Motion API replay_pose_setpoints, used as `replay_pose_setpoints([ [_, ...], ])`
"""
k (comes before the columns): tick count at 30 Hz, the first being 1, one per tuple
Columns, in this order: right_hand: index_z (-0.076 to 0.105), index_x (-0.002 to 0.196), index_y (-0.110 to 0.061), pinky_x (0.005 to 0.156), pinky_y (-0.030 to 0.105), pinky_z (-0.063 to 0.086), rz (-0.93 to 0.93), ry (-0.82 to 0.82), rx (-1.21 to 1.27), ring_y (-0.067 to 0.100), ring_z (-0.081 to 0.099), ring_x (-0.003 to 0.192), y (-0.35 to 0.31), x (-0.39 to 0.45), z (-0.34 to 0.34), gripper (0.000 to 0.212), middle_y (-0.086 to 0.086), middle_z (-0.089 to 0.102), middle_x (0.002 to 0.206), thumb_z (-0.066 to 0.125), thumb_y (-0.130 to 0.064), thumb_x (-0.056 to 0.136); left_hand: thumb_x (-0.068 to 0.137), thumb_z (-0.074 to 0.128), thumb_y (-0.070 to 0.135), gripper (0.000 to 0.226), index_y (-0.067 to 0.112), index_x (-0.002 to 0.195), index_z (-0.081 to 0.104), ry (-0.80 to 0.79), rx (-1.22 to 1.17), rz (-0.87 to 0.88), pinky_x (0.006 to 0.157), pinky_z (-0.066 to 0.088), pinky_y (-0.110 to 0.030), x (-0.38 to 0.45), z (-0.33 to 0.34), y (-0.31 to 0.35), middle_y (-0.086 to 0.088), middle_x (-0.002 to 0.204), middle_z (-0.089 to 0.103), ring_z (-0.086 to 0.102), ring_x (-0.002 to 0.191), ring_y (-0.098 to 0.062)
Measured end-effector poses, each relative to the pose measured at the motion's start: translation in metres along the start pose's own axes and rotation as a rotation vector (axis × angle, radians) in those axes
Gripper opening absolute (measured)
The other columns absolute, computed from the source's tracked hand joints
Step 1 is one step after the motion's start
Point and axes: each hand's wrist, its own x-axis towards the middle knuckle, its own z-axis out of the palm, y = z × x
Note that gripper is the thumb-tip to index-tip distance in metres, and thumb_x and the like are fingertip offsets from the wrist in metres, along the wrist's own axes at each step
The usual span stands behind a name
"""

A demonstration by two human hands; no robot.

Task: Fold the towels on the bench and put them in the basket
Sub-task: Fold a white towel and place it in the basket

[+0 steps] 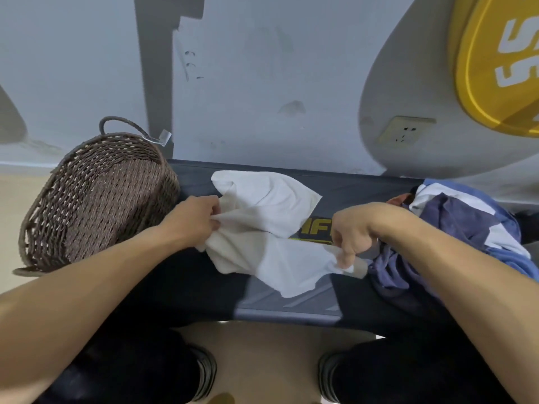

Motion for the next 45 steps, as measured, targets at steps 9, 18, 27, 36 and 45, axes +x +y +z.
replay_pose_setpoints([
  [9, 0.059, 0.101, -0.015, 0.078, 0.035, 0.051, -0.196, 0.479, 0.239, 0.025, 0.057, 0.091, -0.027, 0.015, 0.035, 0.044, 0.003, 0.060, 0.101, 0.073, -0.051, 0.079, 0.078, 0.069, 0.039, 0.020, 0.025, 0.082, 0.056, 0.014, 0.079, 0.116, 0.070, 0.047, -0.032, -0.016, 0.021, 0.030, 0.011, 0.082, 0.059, 0.060, 0.080, -0.016],
  [18, 0.048, 0.108, -0.018, 0.083, 0.036, 0.042, -0.232, 0.499, 0.249, 0.028, 0.047, 0.108, -0.047, 0.054, 0.082, 0.037, 0.006, 0.050, 0.112, 0.066, -0.042, 0.088, 0.076, 0.072, 0.038, 0.052, 0.020, 0.121, 0.054, -0.230, 0.328, 0.375, 0.095, 0.044, -0.036, -0.021, 0.056, 0.010, 0.001, 0.122, 0.046, 0.047, 0.112, -0.021],
  [27, 0.055, 0.095, -0.013, 0.056, 0.032, 0.058, -0.342, 0.017, 0.901, 0.024, 0.071, 0.065, -0.025, 0.018, 0.058, 0.006, 0.008, 0.070, 0.078, 0.060, -0.013, 0.097, 0.090, 0.061, 0.019, 0.019, 0.030, 0.081, 0.049, -0.325, 0.096, 0.240, 0.071, 0.049, -0.032, 0.001, 0.023, 0.018, 0.007, 0.081, 0.062, 0.058, 0.076, -0.016],
  [36, 0.052, 0.110, -0.011, 0.070, 0.034, 0.044, -0.023, 0.567, 0.235, 0.033, 0.061, 0.097, 0.002, 0.022, 0.081, 0.029, 0.009, 0.062, 0.106, 0.064, -0.025, 0.088, 0.088, 0.062, 0.037, 0.016, 0.026, 0.081, 0.053, -0.243, 0.163, 0.409, 0.055, 0.034, -0.018, -0.036, 0.059, 0.047, 0.013, 0.072, 0.056, 0.050, 0.065, -0.005],
  [45, 0.052, 0.113, -0.018, 0.064, 0.031, 0.029, -0.362, 0.410, 0.224, 0.021, 0.043, 0.083, -0.012, 0.039, 0.114, 0.046, -0.001, 0.042, 0.094, 0.081, -0.024, 0.077, 0.077, 0.075, 0.039, 0.049, 0.015, 0.116, 0.059, -0.300, 0.170, 0.514, 0.084, 0.045, -0.036, -0.052, 0.098, 0.044, -0.002, 0.106, 0.047, 0.046, 0.097, -0.019],
])
